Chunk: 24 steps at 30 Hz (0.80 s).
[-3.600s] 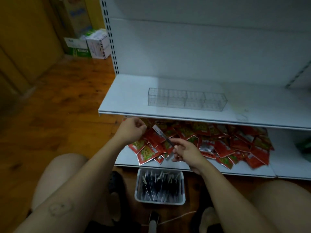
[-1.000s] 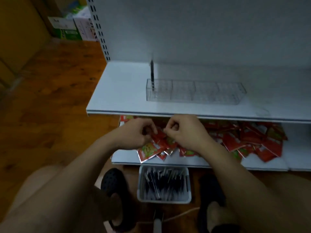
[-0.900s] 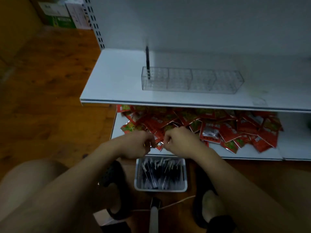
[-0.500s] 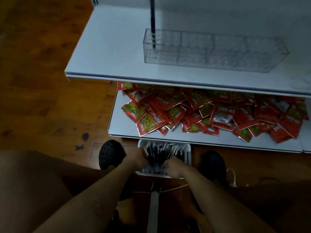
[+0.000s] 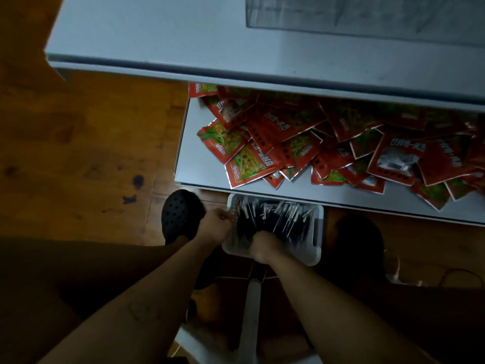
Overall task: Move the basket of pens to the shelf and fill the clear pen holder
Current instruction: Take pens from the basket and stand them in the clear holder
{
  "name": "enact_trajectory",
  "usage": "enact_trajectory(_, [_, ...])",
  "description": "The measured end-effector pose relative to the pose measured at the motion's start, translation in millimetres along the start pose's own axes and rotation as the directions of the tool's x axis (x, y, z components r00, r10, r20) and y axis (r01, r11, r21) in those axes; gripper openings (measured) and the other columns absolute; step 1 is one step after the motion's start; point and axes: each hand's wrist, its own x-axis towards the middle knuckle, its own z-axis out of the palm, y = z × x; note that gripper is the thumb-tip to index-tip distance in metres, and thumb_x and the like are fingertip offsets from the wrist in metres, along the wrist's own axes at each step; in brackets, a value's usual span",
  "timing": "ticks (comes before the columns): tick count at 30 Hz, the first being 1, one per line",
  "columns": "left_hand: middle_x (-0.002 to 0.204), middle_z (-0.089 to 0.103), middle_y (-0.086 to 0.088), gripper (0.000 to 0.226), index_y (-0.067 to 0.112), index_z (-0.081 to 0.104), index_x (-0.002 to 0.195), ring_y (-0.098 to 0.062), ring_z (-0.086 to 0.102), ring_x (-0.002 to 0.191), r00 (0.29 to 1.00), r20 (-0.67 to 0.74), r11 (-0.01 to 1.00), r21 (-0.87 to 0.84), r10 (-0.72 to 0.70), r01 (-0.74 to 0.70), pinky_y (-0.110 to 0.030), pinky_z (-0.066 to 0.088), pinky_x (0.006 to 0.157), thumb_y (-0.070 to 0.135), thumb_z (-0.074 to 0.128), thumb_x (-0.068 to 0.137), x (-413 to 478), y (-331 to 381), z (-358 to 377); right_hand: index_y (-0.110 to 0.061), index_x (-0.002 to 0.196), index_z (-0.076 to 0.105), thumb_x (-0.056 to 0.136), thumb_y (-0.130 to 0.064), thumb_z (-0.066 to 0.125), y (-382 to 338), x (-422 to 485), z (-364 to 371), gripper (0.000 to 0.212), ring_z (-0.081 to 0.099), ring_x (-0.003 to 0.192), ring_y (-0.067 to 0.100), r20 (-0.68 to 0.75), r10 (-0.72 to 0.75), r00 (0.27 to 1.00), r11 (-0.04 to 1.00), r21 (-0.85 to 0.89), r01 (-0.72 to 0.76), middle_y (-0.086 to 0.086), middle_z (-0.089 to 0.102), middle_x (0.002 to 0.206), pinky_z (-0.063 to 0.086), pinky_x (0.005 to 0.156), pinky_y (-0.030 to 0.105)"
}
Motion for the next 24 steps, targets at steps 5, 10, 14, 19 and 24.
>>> enact_trajectory(5, [0.101,0.070,-0.018,0.009,0.010,0.065,0.092,-0.032,0.065,0.093,1.000,0.028,1.000,-0.003,0.007,-0.007,-0.039,0.055,0.086,0.011,0.057,0.088,-4.5,-2.9,-4.5,-0.007,0.073,0.069,0.083,0.001,0.053,7.4,-15.9,-16.2,0.020,0.064,0.075,0.028,-0.183,0.037,0.982,0.999,0.014,-0.035,0.009,0.067,0.081,0.055,0.065,0.031])
enact_trajectory(10, [0.083,0.065,-0.014,0.016,0.007,0.068,0.084,-0.025,0.061,0.076,0.985,0.075,0.986,0.043,0.156,-0.159,-0.031,0.050,0.070,0.009,0.052,0.088,-34.1,31.1,-13.6,-0.010,0.114,0.069,0.087,0.006,0.053,15.4,-65.4,-44.6,0.036,0.064,0.084,0.025,-0.252,-0.068,0.965,0.979,0.170,0.113,0.007,0.066,0.099,0.053,0.070,0.025])
enact_trajectory(14, [0.086,0.066,-0.018,0.016,0.006,0.066,0.088,-0.027,0.060,0.074,0.946,0.150,0.940,0.149,0.286,-0.308,-0.030,0.047,0.064,0.012,0.052,0.087,-76.0,62.6,-36.3,-0.008,0.125,0.061,0.089,0.013,0.049,4.9,-132.9,-66.3,0.044,0.063,0.053,0.015,-0.258,-0.093,0.962,0.895,0.402,0.194,0.019,0.062,0.117,0.053,0.049,0.027])
enact_trajectory(19, [0.075,0.059,-0.010,0.011,0.010,0.061,0.086,-0.022,0.052,0.069,0.860,0.171,0.826,0.240,0.482,-0.510,-0.024,0.041,0.057,0.007,0.051,0.089,-144.7,100.9,-77.4,-0.010,0.118,0.063,0.098,-0.005,0.048,-7.1,-215.4,-81.7,0.025,0.073,0.083,0.026,-0.354,-0.168,0.920,0.722,0.591,0.359,0.011,0.069,0.109,0.060,0.079,0.040])
enact_trajectory(24, [0.071,0.055,-0.005,0.011,0.013,0.061,0.093,-0.021,0.051,0.063,0.793,0.099,0.779,0.151,0.601,-0.609,-0.024,0.039,0.050,0.009,0.051,0.091,-201.1,119.8,-109.2,-0.008,0.117,0.060,0.102,-0.011,0.041,-16.9,-284.9,-93.8,0.025,0.071,0.093,0.026,-0.514,-0.282,0.810,0.421,0.692,0.586,0.013,0.074,0.100,0.058,0.081,0.036])
